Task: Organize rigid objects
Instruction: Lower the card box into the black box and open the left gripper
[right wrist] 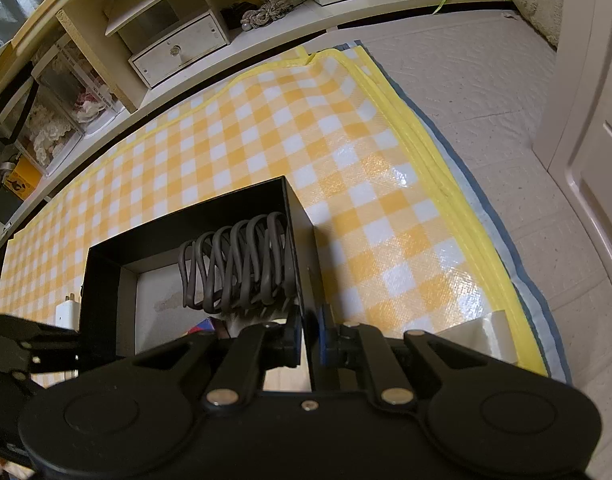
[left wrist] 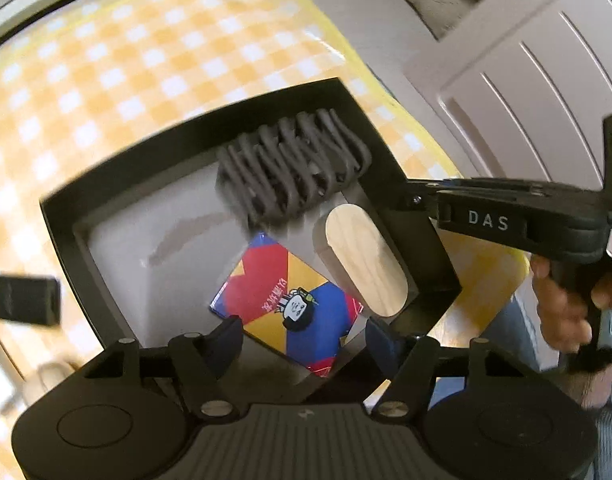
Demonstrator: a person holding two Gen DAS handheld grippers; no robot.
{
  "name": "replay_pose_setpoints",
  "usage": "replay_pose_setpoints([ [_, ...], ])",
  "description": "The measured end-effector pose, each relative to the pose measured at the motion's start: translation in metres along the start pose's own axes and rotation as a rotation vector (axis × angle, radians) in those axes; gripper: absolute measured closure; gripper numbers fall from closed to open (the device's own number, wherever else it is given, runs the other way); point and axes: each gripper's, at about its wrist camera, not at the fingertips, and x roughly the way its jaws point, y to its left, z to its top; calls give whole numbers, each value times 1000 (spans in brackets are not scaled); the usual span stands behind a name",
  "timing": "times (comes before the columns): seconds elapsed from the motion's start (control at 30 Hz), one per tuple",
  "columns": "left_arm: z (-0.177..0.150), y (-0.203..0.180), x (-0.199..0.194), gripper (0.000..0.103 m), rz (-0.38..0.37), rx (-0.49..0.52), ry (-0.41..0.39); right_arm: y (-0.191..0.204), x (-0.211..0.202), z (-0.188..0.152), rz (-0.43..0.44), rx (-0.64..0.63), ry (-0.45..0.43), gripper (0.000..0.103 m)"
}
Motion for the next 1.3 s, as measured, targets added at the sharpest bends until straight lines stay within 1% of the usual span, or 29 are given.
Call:
replay_pose_setpoints([
  [0.07, -2, 2, 6, 34, 5, -38, -19, 0, 1, 0, 0, 0, 1, 94],
  [0.17, -3, 1, 9, 33, 19, -57, -43, 0, 0, 0, 6, 4, 0, 94],
  [0.23, -3, -4, 10, 35, 64, -57, -7, 0, 0, 0, 7, 5, 1, 94],
  [0.33, -6, -9, 10, 35, 85, -59, 11, -1, 0, 0, 6, 3, 1, 94],
  [0.47, -6, -8, 13, 35, 110, -55, -32, 0, 0, -2, 4, -7, -2, 94],
  [0.53, -5, -4, 17, 35, 99, -51, -39, -1, 0, -1, 5, -7, -3, 94],
  [0.7, -5, -4, 18, 35, 72, 2, -76, 0, 0, -2, 1, -13, -4, 94],
  [0.87, 1, -8, 19, 35, 29, 14, -107, 0, 0, -2, 2, -12, -5, 94],
  [1.1, -1, -6, 17, 34, 17, -21, -98, 1, 0, -1, 1, -10, -5, 94],
  [1.2, -3, -12, 16, 34, 31, -31, -75, 0, -1, -2, 0, -11, -5, 94],
  [1.3, -5, -13, 21, 34, 7, -68, -44, 0, 0, -1, -1, -9, -2, 94],
])
